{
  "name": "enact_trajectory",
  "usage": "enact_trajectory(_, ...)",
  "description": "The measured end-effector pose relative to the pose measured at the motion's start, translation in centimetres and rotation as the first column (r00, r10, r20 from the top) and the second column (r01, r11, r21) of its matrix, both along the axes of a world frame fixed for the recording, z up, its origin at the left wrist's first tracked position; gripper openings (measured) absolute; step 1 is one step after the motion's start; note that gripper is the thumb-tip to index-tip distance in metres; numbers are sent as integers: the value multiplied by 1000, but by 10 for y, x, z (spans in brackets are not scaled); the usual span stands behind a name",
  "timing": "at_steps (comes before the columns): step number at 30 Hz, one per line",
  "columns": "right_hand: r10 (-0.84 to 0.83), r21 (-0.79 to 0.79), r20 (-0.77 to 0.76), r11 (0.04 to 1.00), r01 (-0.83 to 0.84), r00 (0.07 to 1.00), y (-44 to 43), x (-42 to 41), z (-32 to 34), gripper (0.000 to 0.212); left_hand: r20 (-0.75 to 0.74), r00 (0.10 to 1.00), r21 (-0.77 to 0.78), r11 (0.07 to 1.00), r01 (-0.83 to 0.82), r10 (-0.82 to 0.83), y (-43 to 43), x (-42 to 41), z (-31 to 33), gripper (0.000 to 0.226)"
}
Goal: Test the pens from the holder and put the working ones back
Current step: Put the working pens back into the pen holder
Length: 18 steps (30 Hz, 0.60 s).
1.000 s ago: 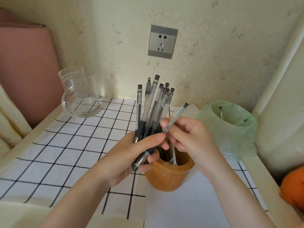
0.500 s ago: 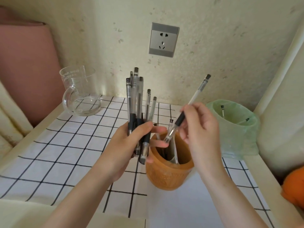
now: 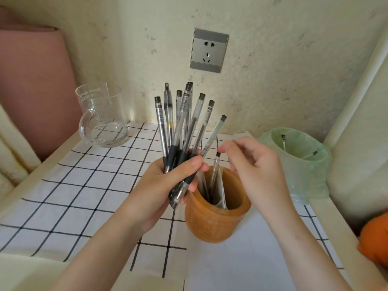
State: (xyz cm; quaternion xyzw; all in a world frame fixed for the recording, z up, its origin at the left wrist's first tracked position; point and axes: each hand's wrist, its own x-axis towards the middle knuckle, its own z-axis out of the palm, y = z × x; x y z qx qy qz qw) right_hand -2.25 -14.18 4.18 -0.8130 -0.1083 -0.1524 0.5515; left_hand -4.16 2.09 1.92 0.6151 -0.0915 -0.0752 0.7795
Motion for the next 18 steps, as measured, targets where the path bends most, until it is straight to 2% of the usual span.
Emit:
enact_trajectory(2,57,113,-12,992,-55,998,3,-2,3,22,7,1000,8,1000,15,-15,0,0,-2,24)
enact_trajectory(5,156,185,-69,973,-140,985,6,-6,7,34,26,999,66,997,26,-28,-1,0,-3,27)
enact_trajectory(9,214,239,-128,954,-179,968,9,-7,4,12,35,999,73,997,23,-26,-4,-1,-2,28)
enact_trajectory(11,198,354,-105,923,-149,975,8,-6,4,16,24,1000,51,999,6,-7,-5,-1,-2,29)
enact_trajectory(14,80,498,-96,867,-22,992,-8,0,14,23,-3,1000,-19,999,-28,28,-5,-1,-2,31)
enact_trajectory(16,-24,435,-110,898,70,994,-23,5,18,22,2,1000,-34,999,-22,22,-4,-1,0,25)
enact_trajectory(18,-119,215,-113,966,141,986,-34,11,13,17,7,1000,-15,1000,-12,12,-4,-2,1,27)
